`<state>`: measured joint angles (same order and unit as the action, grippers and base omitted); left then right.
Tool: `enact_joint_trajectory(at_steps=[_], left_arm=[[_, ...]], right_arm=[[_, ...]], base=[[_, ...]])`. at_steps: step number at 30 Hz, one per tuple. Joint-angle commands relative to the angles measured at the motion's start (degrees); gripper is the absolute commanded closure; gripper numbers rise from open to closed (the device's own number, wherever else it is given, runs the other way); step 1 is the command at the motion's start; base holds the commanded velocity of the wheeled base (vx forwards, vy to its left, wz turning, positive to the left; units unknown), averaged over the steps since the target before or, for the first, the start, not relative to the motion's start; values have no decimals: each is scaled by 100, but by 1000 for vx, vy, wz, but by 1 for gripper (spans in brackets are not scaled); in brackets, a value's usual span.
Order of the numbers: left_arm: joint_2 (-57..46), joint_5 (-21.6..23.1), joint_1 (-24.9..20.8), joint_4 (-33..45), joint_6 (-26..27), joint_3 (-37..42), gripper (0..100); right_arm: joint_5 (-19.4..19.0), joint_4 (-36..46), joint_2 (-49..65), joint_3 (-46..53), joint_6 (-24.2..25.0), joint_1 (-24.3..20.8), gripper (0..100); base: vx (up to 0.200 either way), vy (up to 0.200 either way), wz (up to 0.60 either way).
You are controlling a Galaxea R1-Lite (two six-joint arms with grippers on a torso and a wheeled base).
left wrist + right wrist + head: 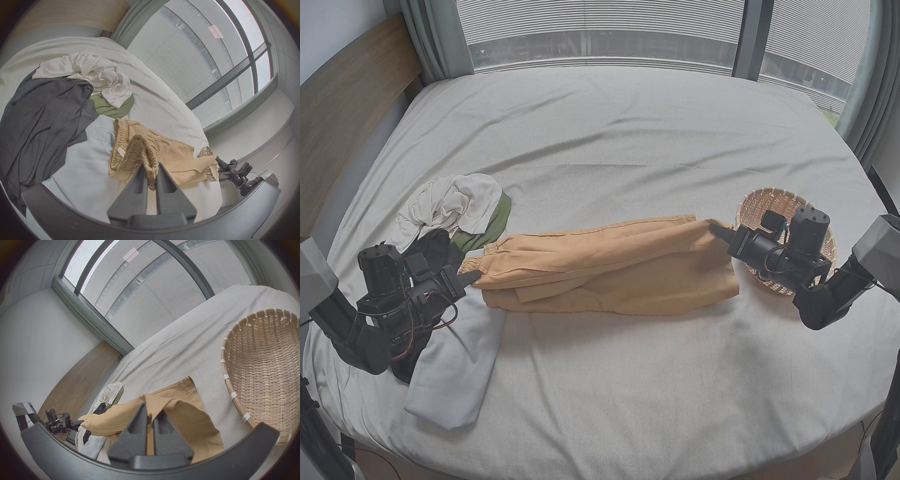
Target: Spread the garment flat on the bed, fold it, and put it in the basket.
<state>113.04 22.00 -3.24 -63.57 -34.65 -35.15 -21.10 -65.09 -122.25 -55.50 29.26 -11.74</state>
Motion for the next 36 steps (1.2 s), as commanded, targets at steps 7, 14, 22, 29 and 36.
enact_joint_trajectory(at_steps=[7,14,22,29,36], left_arm=[[596,-100,78,20,-95,-634,0],[552,-495,113,-6,-244,-748,0],[51,-337,-98,-94,-253,-124,0],[-63,217,-309,-656,-227,746,0],[60,208,-414,-1122,-227,1071,0]], right_arm=[[18,260,-432,-760,27,67,0],[168,189,-370,-690,27,67,0],[256,242,131,391,27,14,0],[669,189,157,1279,19,49,0],[765,180,34,1499,19,119,0]], base=[[0,0,0],[0,0,0],[0,0,0],[0,0,0],[0,0,0]])
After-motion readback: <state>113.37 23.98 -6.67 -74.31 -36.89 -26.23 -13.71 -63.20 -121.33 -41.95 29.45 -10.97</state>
